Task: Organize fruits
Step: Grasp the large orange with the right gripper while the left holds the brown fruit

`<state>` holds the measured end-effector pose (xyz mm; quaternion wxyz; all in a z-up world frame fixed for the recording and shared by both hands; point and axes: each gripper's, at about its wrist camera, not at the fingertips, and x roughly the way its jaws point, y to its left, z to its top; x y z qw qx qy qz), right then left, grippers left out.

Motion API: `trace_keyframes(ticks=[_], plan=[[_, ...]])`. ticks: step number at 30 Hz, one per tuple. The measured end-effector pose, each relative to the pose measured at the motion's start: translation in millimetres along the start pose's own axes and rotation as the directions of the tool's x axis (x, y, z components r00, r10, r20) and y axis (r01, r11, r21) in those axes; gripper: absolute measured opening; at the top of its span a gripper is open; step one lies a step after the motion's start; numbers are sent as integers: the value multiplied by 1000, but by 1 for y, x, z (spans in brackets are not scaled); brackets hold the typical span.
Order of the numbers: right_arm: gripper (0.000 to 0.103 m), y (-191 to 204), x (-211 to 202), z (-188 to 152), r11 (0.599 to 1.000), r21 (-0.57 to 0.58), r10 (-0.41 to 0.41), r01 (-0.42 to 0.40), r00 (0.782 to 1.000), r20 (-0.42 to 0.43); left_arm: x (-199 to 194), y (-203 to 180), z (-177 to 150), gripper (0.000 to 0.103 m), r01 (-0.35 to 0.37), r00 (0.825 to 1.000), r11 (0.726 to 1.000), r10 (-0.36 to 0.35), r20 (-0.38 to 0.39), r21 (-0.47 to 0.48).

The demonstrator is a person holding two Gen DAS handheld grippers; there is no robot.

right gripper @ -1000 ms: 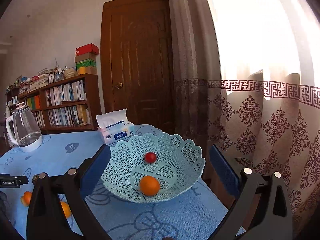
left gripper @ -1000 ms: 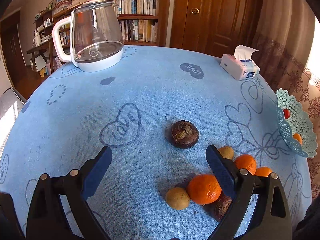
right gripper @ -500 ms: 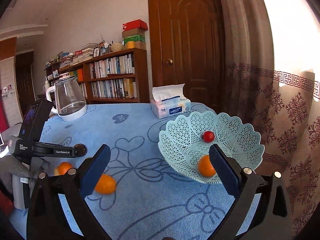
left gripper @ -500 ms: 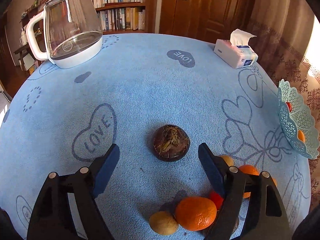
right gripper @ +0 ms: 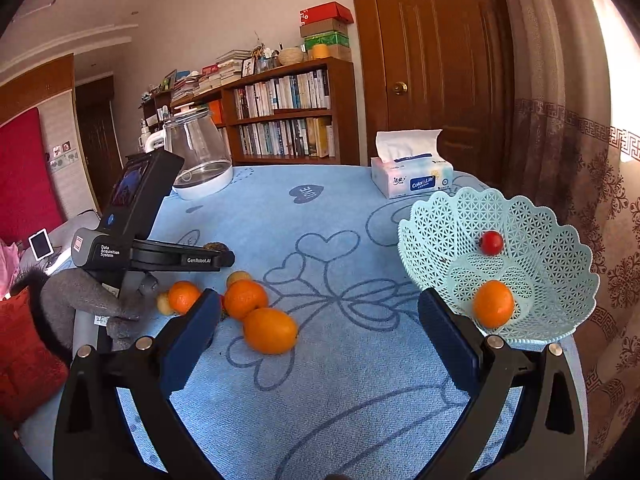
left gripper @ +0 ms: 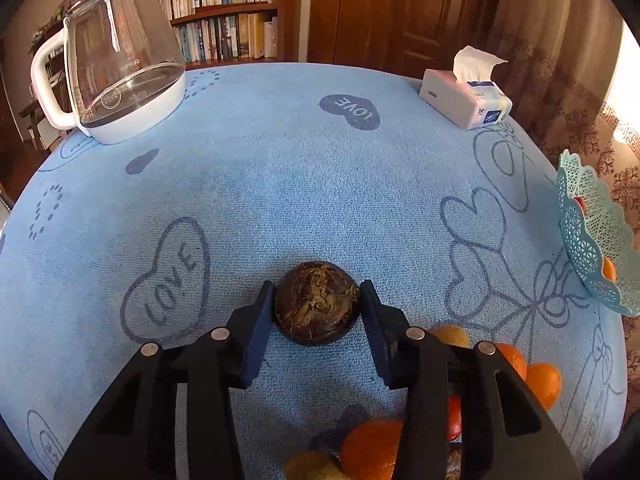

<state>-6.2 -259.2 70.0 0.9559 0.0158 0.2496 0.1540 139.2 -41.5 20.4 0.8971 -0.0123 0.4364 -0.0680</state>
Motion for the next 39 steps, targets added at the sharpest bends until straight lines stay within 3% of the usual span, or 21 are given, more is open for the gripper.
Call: trace_keyframes(ticks=[5,11,21,26,29,31,32,39], plan=[[100,4,3,-2,1000,-13,25,-25,999,-24,-10,9,-5,43,30,999,998,-30,16,-48],[100,-1,6,-2,995,47,90,-87,995,-53,-34,19,-11,43,13,997,996,-7,75,-84],[100,10,15,-10,998,11,60,-59,992,-108,-67,34,-26,43,36,992,989,-18,128,-141],[99,28,20,-12,994,4,105,-105,985,-140,-76,43,-33,43,-1,988,989,23,150,-149],[94,47,26,-13,991,-31,120,-128,977,-174,-77,49,-36,43,-2,989,987,26,149,-159],[83,58,33,-14,989,-49,124,-137,971,-204,-78,52,-38,43,3,989,986,21,145,-166],[83,62,37,-14,989,-61,118,-134,970,-213,-78,54,-39,43,6,989,986,19,145,-169],[77,53,52,-5,999,-22,36,-42,976,-214,-82,61,-44,43,24,989,983,3,145,-183]])
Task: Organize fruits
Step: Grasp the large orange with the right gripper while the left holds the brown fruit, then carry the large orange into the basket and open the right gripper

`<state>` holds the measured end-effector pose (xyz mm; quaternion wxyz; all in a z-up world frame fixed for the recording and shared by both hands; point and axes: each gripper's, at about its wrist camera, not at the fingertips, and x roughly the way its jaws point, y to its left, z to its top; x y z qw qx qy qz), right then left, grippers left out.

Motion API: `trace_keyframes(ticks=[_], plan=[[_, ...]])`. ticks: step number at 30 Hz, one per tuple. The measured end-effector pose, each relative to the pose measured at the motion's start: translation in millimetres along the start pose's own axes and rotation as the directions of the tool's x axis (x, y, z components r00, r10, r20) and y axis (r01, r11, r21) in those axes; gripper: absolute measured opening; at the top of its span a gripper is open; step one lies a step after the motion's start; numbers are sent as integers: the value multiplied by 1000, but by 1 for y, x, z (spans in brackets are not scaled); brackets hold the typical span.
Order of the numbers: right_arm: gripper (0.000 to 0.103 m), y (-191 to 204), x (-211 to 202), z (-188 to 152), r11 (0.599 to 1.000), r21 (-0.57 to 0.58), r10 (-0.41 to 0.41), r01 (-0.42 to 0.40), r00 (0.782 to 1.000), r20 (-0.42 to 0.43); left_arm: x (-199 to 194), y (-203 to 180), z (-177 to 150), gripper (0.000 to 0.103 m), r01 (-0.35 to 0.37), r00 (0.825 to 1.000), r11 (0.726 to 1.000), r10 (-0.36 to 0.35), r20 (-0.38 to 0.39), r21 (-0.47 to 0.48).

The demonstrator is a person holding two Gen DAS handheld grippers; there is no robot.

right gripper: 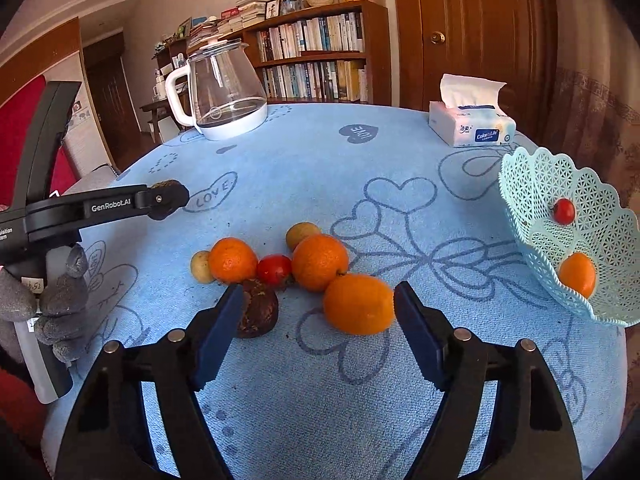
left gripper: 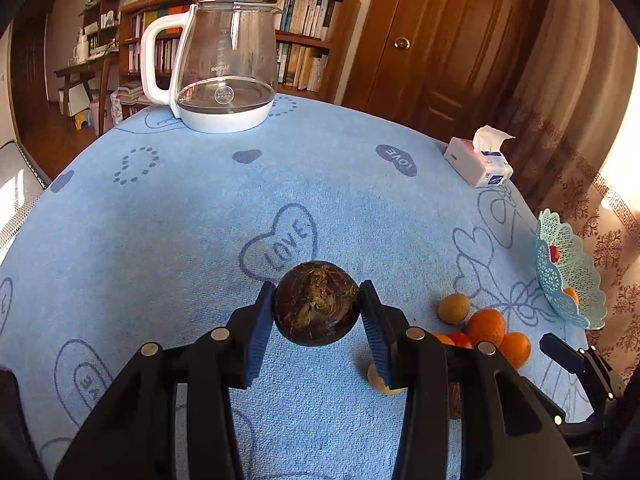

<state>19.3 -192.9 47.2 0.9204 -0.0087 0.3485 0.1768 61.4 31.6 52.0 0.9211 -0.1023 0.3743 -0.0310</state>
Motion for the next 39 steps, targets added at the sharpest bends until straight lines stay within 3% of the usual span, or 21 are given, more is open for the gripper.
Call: trace_keyframes(ticks=[6,15,18,21,29,39], plan=[[71,-22,26,1,995,65,-68,74,994,-91,-3,1,-2,43,15,1000,1000,-15,-2,-4],[64,-22,45,3,996,58,-64,73,987,-150,-4,1,-5,43,22,1000,1000,-22,-7,-1],[55,-21,44,3,995,50,-76,84,986,-147,-4,2,-6,43,24,1000,1000,-24,-9,-2],[46,-22,41,2,996,59,-59,67,989,-134,-4,2,-6,43,26,1000,1000,-26,-8,-1],[46,-24,27,2,995,81,-59,65,996,-68,-4,0,-8,43,36,999,999,-36,-7,3],[46,-27,-15,12,988,81,-140,130,982,130,-7,-3,-9,43,50,999,999,-50,13,9]])
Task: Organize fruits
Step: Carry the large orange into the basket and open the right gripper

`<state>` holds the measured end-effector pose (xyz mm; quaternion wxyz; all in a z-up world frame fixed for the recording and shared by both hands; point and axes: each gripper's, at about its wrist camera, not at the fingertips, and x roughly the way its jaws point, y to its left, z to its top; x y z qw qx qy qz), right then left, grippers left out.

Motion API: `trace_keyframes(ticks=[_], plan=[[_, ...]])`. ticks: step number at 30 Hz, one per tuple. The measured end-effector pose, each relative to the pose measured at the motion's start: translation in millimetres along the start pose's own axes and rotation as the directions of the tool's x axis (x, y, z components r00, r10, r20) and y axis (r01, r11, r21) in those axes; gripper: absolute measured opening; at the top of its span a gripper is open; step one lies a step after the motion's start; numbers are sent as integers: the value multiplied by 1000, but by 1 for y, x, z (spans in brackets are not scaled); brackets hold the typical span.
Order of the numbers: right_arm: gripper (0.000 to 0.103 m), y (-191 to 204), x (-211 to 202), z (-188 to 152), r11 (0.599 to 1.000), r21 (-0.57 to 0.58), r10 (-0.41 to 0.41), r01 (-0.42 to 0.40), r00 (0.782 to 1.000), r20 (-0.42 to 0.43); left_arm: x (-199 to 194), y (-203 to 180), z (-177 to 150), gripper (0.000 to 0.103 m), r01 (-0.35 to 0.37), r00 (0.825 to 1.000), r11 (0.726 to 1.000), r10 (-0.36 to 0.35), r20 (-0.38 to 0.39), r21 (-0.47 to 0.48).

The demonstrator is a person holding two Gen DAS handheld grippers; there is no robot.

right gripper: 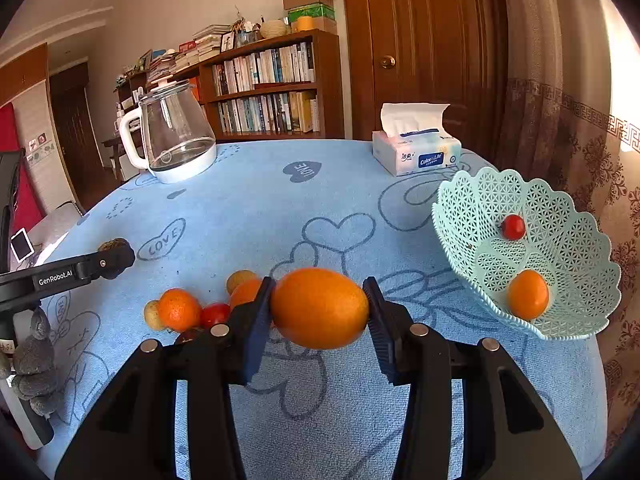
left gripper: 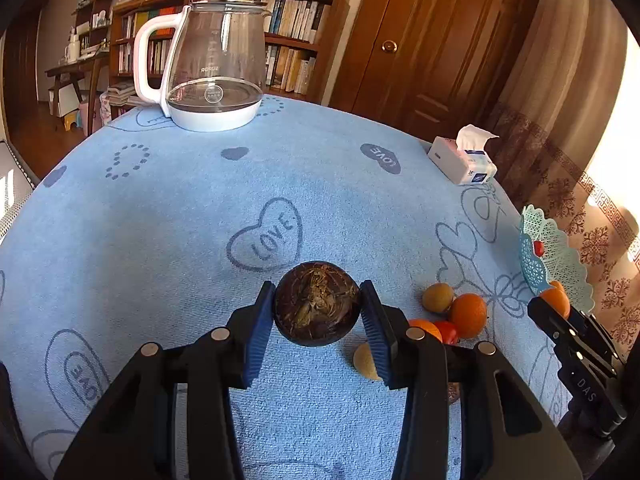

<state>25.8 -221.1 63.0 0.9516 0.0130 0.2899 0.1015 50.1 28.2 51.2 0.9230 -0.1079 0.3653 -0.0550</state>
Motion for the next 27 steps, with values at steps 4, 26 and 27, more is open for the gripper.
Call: trace_keyframes(ticks=[4,26,27], plan=[[46,-16,-8,5,998,46,-31,30,999,36,0,0,0,43,0,1000,1000,0,0,0],[46,-122,-52,6,903,399,-235,162,962,142,3,0,-4,43,0,1000,1000,0,-10,4],[46,-126,-53,6,894,416,-244,167,960,140,3,0,-4,43,0,1000,1000,0,-11,3]])
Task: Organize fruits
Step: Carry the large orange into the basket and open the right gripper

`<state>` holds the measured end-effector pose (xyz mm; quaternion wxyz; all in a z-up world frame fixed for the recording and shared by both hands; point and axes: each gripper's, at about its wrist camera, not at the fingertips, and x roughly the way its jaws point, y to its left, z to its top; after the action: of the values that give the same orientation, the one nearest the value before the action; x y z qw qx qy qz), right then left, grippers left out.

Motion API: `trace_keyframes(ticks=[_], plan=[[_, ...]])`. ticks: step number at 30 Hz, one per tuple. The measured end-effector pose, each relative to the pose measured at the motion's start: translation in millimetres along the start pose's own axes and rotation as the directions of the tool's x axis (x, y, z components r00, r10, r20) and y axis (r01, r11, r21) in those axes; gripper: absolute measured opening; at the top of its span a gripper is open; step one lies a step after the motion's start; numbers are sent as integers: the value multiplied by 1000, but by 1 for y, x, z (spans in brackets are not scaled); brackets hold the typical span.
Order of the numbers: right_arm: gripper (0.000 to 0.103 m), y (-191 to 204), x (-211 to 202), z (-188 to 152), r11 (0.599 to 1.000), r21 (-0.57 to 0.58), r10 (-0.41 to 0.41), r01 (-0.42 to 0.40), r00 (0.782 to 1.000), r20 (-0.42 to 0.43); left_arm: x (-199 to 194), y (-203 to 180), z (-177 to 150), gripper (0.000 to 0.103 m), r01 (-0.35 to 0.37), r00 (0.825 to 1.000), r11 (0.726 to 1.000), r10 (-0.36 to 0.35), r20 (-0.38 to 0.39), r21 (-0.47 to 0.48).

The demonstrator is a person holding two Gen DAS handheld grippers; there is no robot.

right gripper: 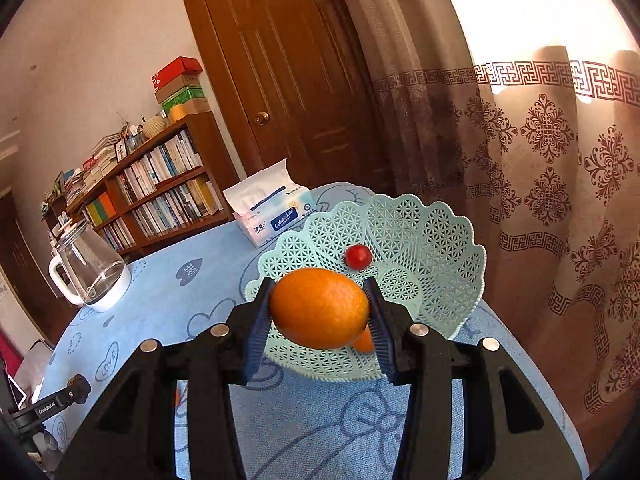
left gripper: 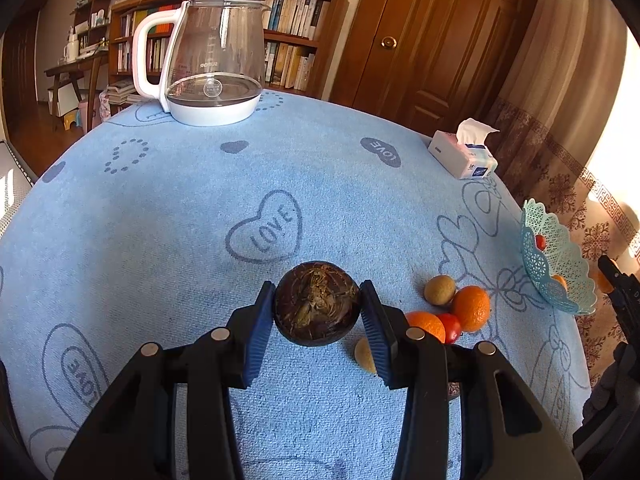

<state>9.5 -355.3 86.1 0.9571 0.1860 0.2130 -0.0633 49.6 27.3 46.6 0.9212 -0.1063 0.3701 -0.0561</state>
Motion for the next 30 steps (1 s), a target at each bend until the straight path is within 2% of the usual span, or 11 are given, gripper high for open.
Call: trace_keyframes(ticks=[7,27,29,30], plan=[[46,-24,6,2,996,75,-51,52,999,-17,0,0,0,43,0,1000,1000,0,-1,0],[46,-39,17,-2,988,116,-91,98,994,-58,3,1,-5,43,-3,1000,1000,3,-13,4],[51,-40,17,-2,987,123,-99,105,994,-56,3,1,-5,43,-4,1000,1000,4,-13,4],[62,-41,17,-2,986,129,-102,108,993,-51,3,1,-5,43,-4,1000,1000,4,-13,4]])
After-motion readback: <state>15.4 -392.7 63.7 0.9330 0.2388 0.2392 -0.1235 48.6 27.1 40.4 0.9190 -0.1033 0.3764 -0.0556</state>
